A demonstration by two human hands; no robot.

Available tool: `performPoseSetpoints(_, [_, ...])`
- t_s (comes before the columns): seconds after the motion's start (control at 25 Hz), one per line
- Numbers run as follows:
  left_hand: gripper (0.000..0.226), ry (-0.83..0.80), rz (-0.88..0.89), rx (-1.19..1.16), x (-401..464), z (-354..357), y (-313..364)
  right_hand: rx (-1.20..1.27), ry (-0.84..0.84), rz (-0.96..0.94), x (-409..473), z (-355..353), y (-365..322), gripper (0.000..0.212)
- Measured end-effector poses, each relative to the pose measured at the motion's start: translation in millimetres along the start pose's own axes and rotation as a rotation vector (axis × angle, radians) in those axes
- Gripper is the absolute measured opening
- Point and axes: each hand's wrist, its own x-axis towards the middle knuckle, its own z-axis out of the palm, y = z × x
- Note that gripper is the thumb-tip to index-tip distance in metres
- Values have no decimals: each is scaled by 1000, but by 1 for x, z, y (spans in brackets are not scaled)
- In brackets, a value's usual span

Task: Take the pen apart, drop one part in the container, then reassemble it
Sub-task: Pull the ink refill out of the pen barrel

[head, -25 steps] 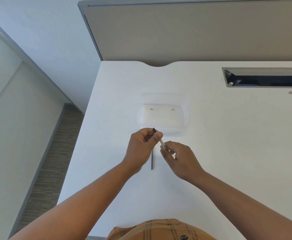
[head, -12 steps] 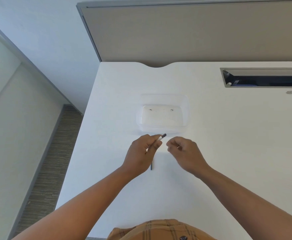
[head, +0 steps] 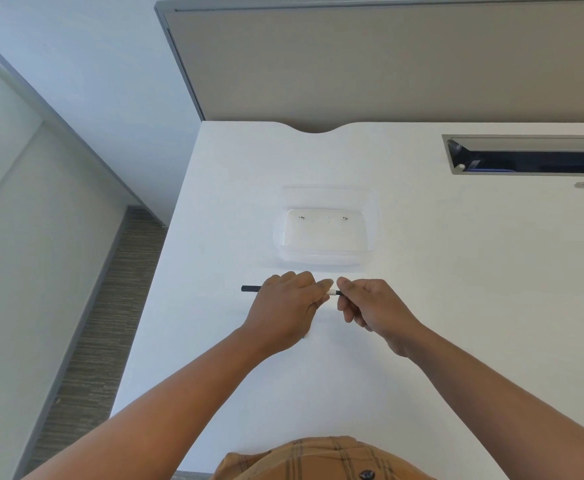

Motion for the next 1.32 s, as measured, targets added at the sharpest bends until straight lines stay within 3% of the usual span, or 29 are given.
performPoseSetpoints(0.28, [26, -52, -7, 32, 0, 0, -3, 34, -27, -32, 1, -1, 7, 18])
performPoseSetpoints(0.48, [39, -51, 1, 41, 0, 0, -1, -17, -66, 12, -1, -1, 6, 45])
performPoseSetpoints(0.64, [34, -60, 8, 63, -1, 1, -2, -4, -56, -32, -1, -2, 6, 24])
performPoseSetpoints(0.84, [22, -56, 1, 49, -3, 4, -2, -42, -62, 12, 0, -2, 6, 43])
performPoseSetpoints(1.04, [19, -56, 2, 47, -3, 4, -1, -24, -38, -34, 1, -2, 9, 23])
performPoseSetpoints(1.2, [20, -57, 10, 54, -3, 4, -2, -53, -70, 33, 1, -2, 9, 46])
performPoseSetpoints(1.32, [22, -66, 0, 49, -3, 4, -1, -42, -25, -32, 0, -1, 11, 29])
